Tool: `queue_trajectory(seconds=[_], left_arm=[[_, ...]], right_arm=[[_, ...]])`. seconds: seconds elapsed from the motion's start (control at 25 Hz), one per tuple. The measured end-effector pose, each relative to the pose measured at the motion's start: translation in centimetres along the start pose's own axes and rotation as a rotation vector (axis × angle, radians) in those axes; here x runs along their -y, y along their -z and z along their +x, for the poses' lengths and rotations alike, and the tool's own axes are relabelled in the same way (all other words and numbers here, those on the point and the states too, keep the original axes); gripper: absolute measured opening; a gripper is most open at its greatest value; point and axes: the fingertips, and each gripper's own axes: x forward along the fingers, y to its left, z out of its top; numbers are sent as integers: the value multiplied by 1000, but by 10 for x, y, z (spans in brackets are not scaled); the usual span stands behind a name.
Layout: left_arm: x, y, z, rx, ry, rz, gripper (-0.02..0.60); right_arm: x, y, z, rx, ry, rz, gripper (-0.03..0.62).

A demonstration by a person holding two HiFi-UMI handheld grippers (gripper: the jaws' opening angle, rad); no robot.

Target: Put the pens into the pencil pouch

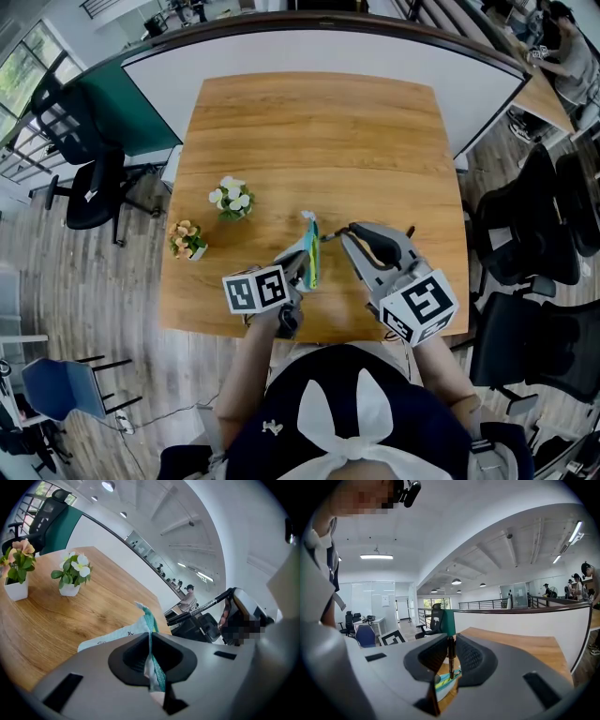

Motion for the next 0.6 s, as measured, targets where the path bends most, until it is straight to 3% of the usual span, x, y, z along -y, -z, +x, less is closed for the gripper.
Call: queue_trajectory(seconds=[0.6], left_arm=[[11, 1, -1, -8, 26, 11, 37]], right_arm=[[-16, 13, 12, -51, -44, -16, 60]])
